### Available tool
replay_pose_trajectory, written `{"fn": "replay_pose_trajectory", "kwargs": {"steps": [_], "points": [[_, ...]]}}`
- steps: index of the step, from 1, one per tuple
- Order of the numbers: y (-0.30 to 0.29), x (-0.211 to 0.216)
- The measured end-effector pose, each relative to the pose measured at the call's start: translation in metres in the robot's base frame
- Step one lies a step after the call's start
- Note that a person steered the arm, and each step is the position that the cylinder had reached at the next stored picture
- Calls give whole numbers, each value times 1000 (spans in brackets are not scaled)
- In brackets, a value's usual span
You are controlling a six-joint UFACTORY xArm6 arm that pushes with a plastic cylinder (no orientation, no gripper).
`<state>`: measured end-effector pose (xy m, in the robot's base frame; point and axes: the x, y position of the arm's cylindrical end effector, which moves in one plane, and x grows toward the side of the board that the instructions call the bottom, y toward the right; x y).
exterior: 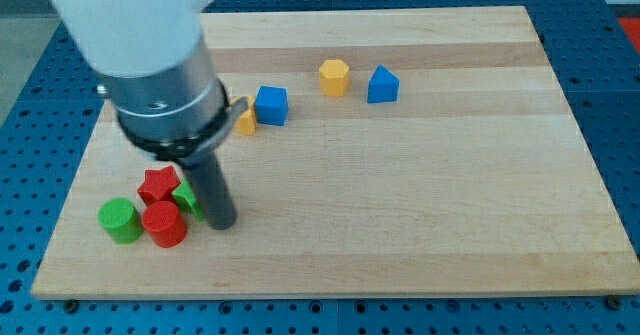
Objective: Move your arm to the bottom of the yellow hexagon
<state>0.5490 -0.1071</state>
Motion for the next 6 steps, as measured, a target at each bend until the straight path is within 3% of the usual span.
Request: {"fn": "replay_pose_trajectory", "kwargs": {"steps": [1,6], "points": [[39,-13],[101,-164]]}}
